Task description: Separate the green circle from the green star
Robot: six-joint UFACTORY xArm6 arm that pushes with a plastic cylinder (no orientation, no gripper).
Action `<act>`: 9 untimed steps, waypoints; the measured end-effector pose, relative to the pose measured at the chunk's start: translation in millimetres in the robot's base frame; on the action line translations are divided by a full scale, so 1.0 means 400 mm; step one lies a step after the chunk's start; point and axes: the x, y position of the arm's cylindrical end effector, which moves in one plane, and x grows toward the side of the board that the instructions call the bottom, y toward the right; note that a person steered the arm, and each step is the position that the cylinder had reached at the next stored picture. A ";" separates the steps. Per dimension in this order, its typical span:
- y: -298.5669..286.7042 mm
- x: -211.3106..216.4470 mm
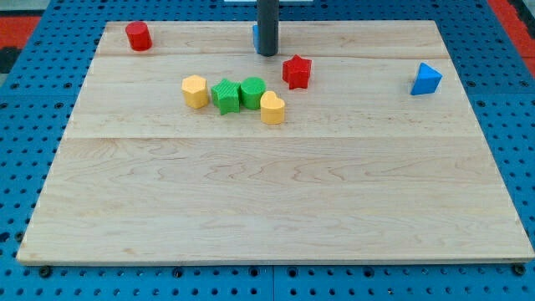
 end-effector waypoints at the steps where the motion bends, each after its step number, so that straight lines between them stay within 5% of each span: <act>1: -0.067 0.037; 3: -0.217 0.049; 6: -0.199 0.143; 7: -0.145 0.190; 9: 0.255 0.256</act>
